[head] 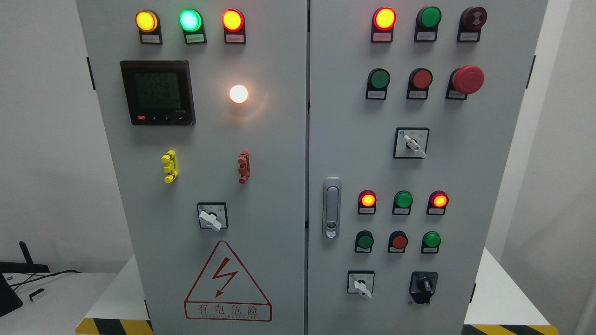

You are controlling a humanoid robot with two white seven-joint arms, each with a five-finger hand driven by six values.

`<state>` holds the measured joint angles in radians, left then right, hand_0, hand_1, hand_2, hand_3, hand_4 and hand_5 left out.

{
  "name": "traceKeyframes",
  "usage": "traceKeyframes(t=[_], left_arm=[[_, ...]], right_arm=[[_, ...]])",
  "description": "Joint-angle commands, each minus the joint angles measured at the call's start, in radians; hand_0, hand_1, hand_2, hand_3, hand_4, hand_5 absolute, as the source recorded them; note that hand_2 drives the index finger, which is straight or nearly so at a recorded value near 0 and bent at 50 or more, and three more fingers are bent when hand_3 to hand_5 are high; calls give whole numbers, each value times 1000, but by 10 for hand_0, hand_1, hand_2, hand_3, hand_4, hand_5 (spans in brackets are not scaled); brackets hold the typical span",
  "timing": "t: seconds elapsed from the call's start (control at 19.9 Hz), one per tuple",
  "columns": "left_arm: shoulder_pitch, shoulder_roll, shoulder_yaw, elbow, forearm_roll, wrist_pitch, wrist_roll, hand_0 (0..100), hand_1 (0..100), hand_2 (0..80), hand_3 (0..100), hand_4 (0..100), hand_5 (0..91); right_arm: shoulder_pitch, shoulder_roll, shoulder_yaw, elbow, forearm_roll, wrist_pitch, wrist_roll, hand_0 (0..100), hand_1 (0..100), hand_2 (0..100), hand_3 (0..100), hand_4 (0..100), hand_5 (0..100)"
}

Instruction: Trip black knob to open circuit

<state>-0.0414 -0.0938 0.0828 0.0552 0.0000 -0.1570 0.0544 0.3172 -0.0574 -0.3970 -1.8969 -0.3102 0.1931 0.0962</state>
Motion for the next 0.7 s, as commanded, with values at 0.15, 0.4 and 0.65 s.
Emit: traceKeyframes(t=[0.15,0.4,0.65], left_arm=[[0,-1,0,0,-31,1,1,120,389,0,0,0,0],[0,0,0,0,-31,1,1,120,389,0,0,0,0],[0,0,0,0,-31,1,1,120,389,0,0,0,0]], right_arm=[[-230,-50,50,-47,28,52,-46,254,566,488,1000,1000,942],[-263,-50,116,-30,62,52,-67,251,618,477,1000,1000,942],[-282,-50,171,-4,129,52,-88,239,730,468,1000,1000,943]])
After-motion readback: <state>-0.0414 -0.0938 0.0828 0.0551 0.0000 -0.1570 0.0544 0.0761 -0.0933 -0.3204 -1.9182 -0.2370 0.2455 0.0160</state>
